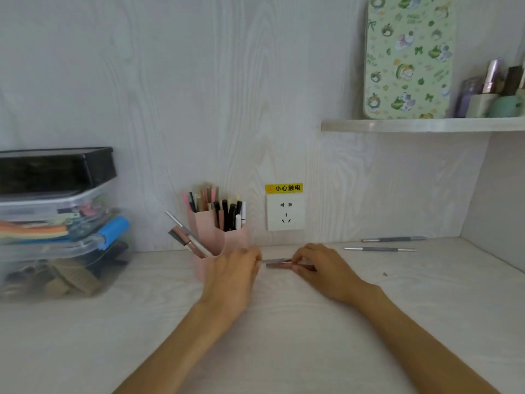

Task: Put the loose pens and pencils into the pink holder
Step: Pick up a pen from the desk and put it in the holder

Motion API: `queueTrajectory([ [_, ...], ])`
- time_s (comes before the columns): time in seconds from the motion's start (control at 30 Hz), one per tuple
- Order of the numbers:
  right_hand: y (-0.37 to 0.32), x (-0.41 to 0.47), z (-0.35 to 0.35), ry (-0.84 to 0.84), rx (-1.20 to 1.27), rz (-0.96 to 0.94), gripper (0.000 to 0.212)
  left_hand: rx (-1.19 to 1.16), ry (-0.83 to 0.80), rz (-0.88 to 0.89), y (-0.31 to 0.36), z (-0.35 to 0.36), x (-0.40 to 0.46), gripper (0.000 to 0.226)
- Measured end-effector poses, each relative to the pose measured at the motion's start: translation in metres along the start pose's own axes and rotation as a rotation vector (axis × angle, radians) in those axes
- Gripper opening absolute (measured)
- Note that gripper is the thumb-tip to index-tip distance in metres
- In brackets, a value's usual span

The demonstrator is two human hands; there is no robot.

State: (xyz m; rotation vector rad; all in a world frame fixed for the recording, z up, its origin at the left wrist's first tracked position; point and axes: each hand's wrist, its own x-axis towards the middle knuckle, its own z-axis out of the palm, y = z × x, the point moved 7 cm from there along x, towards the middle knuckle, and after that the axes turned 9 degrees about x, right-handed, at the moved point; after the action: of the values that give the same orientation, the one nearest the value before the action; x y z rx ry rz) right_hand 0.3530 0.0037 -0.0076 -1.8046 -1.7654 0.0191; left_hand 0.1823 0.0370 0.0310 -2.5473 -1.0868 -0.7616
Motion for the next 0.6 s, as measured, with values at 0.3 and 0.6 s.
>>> queueTrajectory([
  [0.3, -0.016, 0.000, 0.018, 0.023, 0.132, 0.062, 0.024, -1.066, 0.357, -0.412, -0.098, -0.034, -0.021, 0.011],
  [0.6, -0.011, 0.003, 0.016, 0.047, 0.131, 0.054, 0.013, -0.819, 0.920, -0.399, -0.141, -0.093, -0.020, 0.015],
])
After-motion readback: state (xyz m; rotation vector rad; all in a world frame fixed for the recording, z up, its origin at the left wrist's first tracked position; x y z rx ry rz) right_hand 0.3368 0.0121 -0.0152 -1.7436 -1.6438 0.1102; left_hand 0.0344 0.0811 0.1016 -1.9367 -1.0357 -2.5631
